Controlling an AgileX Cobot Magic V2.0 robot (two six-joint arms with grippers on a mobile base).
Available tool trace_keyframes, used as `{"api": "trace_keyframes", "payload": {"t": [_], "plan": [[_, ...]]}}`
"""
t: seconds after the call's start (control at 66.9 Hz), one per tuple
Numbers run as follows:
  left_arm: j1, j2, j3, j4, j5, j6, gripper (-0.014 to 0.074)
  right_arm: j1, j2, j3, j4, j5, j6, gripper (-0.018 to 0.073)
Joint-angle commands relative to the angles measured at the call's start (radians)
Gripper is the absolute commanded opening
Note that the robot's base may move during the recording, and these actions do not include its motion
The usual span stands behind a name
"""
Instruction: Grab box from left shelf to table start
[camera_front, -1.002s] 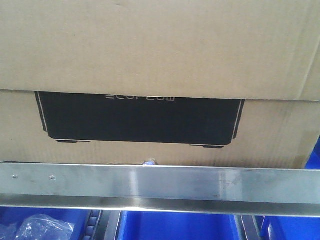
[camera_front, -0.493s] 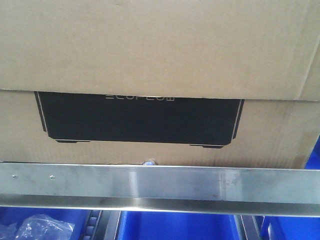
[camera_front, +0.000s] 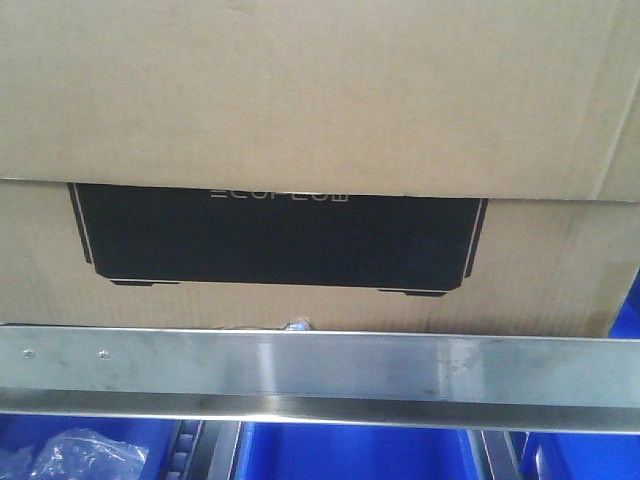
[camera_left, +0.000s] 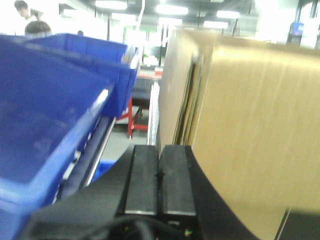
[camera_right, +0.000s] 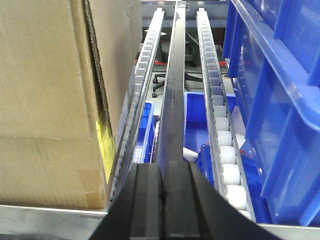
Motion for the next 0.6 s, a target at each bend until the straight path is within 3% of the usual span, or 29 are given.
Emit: {"api": "trace_keyframes", "payload": {"t": [0.0, 0.164, 0.374, 0.493, 0.583], "plan": [[0.001, 0.02, -0.142, 0.031, 0.02, -0.003, -0.0099, -0.002, -0.006, 0.002, -0.001, -0.089, -0.003, 0.0058], [0.001, 0.12, -0.379, 0.05, 0.294, -0.003, -0.0097, -0.002, -0.006, 0.002, -0.001, -0.089, -0.003, 0.0058], [0.001, 0.254, -0.547, 0.05, 0.411, -0.003, -0.0054, -0.002, -0.006, 0.002, -0.001, -0.09, -0.003, 0.0058], [0.001, 0.325, -0.596, 0.045, 0.46, -0.003, 0.0139, -0.002, -0.006, 0.002, -0.001, -0.091, -0.003, 0.0058], [0.001, 0.372, -0.64, 0.022, 0.5, -0.003, 0.0359, -0.002, -0.006, 0.002, -0.001, -0.091, -0.003, 0.0058]]}}
